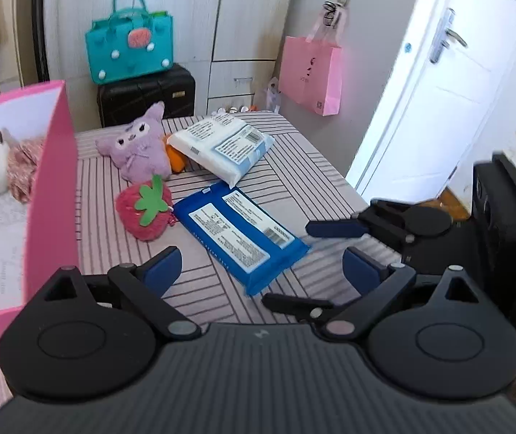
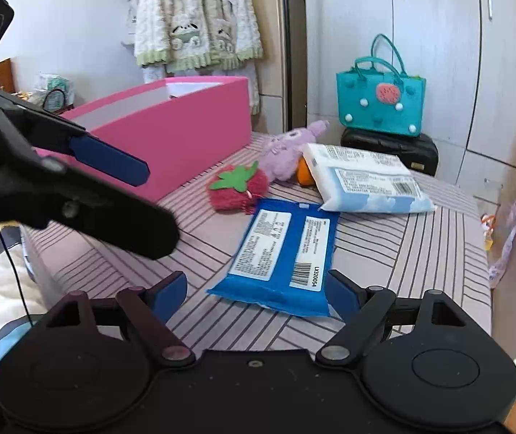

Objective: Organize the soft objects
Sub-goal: 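Move the left tool away from the box toward the blue wet-wipe pack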

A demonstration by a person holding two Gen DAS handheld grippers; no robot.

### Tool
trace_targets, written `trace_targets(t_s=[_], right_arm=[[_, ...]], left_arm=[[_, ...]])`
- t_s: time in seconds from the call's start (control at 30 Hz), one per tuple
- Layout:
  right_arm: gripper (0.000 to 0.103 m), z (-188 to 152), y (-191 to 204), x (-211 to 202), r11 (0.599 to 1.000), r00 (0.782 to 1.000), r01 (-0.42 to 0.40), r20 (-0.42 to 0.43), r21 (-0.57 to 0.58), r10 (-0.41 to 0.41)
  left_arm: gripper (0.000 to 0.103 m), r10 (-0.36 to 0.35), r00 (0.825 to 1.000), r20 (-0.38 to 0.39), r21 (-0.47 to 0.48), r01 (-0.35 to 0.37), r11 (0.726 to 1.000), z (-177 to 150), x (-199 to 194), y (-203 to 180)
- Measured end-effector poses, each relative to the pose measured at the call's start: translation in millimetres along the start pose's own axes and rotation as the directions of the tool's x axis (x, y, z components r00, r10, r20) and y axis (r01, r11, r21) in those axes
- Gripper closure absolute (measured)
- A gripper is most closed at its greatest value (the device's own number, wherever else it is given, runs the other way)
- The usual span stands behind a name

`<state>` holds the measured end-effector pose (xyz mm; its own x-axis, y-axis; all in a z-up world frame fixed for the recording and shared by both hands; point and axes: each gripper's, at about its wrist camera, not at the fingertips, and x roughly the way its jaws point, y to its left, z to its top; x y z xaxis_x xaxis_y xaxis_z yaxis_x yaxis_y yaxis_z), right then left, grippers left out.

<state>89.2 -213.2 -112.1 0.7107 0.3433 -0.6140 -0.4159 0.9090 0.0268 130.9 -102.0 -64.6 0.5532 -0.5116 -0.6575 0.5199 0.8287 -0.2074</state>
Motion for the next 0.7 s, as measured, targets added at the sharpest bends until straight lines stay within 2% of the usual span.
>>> trace_targets(t_s=[0.1,0.3,0.47,0.7], right_arm=[[0.010,-0.2,-3.9,12.0,1.000,1.000,0.017,-0.019,-0.005,-0.017],[0.008,2.0,-5.8,33.1,0.999,0.998,0.016,-0.064,-0.030,-0.018],[0.008,-0.3,-6.5,31.6,0.997,0.996,0.016,-0.087,-0.069,-0.022],[0.008,-9.7,-28.2,11.1,0.989,0.987,0.117,-0.099,-0.086,-0.126]], left_arm=[[0.008,-0.003,1.000,-0.015,-0.016,0.003,1.000,3.6,17.5,5.6],[0.010,-0.019,0.998,-0.065,-0.054,0.016,0.998,10.2,47.2,18.1],[0.010,-0.033,0.997,-0.076,-0.058,0.029,0.998,11.4,52.6,20.1],[0.010,-0.028,0.997,-0.077,-0.050,0.024,0.998,15.3,60.3,20.5]])
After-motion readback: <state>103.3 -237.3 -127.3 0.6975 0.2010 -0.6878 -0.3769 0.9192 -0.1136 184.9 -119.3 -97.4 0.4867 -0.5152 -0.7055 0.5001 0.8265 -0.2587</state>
